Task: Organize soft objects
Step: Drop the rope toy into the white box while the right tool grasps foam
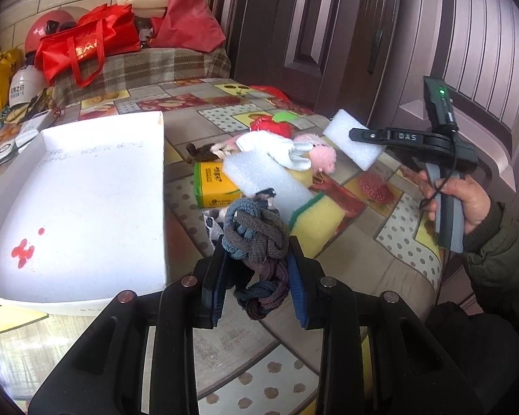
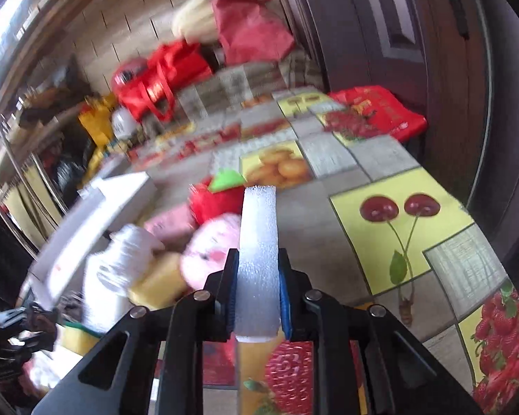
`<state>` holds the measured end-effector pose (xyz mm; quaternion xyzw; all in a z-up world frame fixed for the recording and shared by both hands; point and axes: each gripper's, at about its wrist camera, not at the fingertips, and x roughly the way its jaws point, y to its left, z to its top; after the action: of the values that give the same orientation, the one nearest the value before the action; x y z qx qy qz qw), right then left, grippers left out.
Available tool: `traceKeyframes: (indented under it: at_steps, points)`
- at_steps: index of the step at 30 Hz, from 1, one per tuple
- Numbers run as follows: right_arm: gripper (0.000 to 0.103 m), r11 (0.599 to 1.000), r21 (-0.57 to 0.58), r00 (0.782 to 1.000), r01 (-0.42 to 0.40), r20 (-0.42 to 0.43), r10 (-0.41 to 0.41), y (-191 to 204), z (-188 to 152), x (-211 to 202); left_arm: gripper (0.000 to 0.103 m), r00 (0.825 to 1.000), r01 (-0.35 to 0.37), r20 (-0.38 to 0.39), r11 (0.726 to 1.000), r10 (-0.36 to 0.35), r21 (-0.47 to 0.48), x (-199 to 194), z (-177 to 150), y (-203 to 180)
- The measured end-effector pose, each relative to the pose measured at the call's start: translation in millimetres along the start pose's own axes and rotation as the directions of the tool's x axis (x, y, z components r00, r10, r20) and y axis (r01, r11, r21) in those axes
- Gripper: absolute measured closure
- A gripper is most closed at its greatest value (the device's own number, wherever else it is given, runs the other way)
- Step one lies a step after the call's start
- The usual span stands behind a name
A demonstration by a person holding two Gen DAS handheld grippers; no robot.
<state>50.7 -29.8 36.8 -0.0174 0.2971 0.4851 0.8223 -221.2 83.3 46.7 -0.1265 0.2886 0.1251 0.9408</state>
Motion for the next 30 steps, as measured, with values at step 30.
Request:
traceKeyframes:
  at_steps: [30]
  points:
    - [0.084,0.891,-0.389,0.905,-0.235,0.248,0.347,169,-47,-14,0.072,0.870,-0.388,0.256,0.905,0.421,-0.173,-43,-1,69]
